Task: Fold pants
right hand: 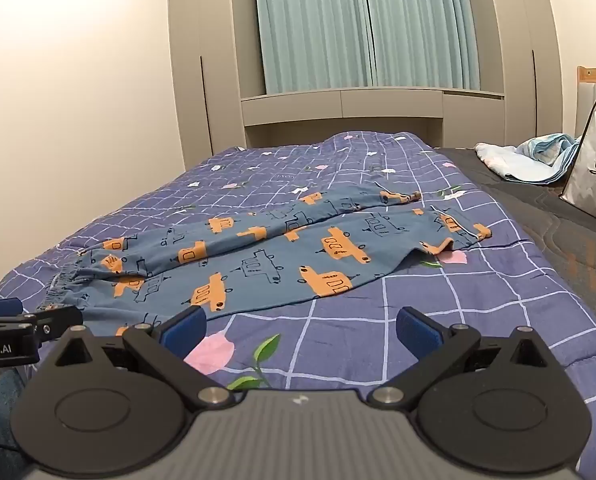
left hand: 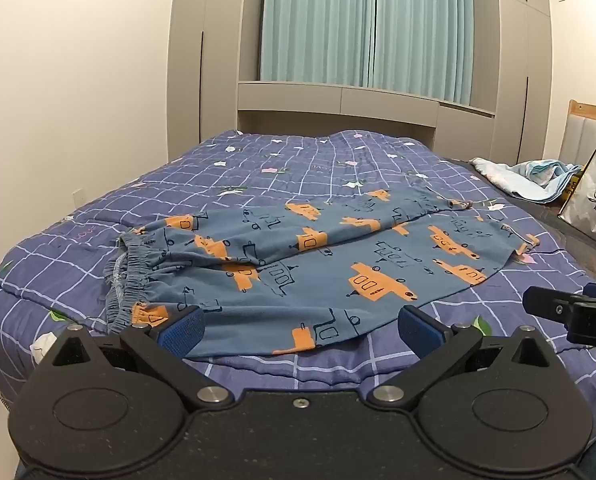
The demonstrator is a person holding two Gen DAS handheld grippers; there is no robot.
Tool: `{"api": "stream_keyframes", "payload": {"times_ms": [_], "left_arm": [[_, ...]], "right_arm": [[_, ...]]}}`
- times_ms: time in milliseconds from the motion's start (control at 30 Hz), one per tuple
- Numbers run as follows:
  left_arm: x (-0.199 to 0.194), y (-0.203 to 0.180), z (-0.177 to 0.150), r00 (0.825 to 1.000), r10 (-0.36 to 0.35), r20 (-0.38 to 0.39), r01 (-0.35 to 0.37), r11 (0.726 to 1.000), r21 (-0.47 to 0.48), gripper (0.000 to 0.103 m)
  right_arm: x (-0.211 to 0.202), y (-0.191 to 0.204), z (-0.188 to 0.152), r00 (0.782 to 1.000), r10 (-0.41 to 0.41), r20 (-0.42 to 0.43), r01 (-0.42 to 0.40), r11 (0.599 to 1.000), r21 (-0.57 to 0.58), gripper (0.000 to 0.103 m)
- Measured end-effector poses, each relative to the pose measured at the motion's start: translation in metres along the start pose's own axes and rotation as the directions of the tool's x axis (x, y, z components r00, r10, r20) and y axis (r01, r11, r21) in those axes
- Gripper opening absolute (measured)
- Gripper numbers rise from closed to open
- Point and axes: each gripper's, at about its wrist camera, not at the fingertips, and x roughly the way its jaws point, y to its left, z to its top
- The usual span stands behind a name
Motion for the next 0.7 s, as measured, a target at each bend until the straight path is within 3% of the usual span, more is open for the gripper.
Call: {"api": "stream_keyframes", "payload": {"times_ms": [700], "left_arm": [[-0.0004,0.0039,-0.0005,1.0,0.0,-0.004,0.0,1.0,-0.005,0.102]], "right_arm": [[0.0028,0.0003,0.0005,1.0,-0.001,-0.001,0.001,1.0,-0.004,0.103]]}}
